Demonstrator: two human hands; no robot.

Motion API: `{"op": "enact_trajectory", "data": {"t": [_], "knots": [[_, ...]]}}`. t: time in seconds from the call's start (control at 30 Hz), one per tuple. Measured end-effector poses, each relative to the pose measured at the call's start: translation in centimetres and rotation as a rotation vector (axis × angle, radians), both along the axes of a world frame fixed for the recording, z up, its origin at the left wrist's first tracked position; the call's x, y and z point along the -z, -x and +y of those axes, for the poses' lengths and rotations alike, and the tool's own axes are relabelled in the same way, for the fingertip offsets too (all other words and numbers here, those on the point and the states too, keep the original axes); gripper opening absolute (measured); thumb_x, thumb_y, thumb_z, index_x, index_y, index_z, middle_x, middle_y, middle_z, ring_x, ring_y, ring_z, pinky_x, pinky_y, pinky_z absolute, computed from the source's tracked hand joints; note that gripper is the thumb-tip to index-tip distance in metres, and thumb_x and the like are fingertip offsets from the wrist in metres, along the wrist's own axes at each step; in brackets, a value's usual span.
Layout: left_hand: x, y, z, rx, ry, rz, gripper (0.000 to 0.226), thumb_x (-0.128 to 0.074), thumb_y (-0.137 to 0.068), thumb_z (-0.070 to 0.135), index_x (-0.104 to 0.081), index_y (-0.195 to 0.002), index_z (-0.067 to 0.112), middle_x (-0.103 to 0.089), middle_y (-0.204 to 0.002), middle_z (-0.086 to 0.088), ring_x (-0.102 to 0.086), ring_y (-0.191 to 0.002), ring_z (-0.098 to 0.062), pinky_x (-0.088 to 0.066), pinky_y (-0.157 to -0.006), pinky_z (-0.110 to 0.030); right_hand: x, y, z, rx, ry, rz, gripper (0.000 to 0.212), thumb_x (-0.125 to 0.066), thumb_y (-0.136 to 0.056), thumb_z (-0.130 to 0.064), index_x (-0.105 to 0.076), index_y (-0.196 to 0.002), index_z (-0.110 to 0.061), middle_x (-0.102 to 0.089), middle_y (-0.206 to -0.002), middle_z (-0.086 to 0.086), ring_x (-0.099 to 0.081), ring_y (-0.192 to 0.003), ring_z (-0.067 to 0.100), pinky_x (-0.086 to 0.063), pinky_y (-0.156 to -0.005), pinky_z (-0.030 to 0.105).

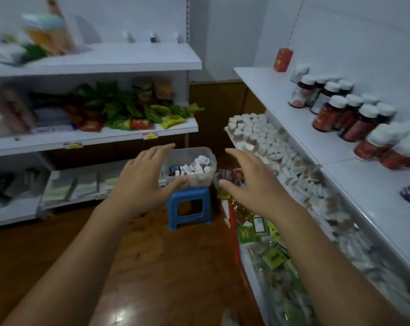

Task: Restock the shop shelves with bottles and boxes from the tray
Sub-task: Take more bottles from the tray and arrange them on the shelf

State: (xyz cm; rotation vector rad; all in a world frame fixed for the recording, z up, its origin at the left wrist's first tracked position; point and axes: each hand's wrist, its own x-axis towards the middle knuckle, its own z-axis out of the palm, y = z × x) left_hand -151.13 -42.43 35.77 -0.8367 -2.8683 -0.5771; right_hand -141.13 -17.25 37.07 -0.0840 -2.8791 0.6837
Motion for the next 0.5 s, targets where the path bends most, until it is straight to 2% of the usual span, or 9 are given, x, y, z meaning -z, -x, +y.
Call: {"op": "enact_trajectory", "data": {"t": [0.13,0.37,0.5], "knots": [[2.0,3.8,-0.1,-0.052,0.021,-0.037,0.092,-0.052,-0.089,0.079,-0.023,-0.163,0.034,-0.039,-0.163,0.009,-0.039,-0.148,-0.016,-0.042,-0.116,-0.047,2.1,5.9,1.3,-0.011,0.074,-0.02,0.072,-0.068,-0.097,-0.048,-0.031,-0.158,-0.039,-0.04,-0.155,-0.01,-0.041,-0.141,0.014,-0.041,-0.113,0.04],[5.0,12.7,5.3,-0.101,0.059,-0.118,0.09,-0.056,-0.089,0.076,-0.024,-0.162,0.035,-0.041,-0.161,0.009,-0.042,-0.146,-0.017,-0.046,-0.113,-0.047,7.7,18.2,7.8,-0.01,0.212,-0.079,0.071,-0.069,-0.095,-0.049,-0.032,-0.155,-0.039,-0.042,-0.155,-0.008,-0.045,-0.141,0.018,-0.047,-0.11,0.043],[6.7,18.1,9.4,-0.106,0.073,-0.199,0.086,-0.058,-0.092,0.071,-0.027,-0.162,0.032,-0.041,-0.162,0.007,-0.043,-0.146,-0.019,-0.046,-0.113,-0.047,10.8,24.2,11.3,0.014,0.327,-0.13,0.068,-0.072,-0.096,-0.04,-0.037,-0.154,-0.033,-0.047,-0.149,-0.004,-0.049,-0.136,0.016,-0.044,-0.102,0.031]]}}
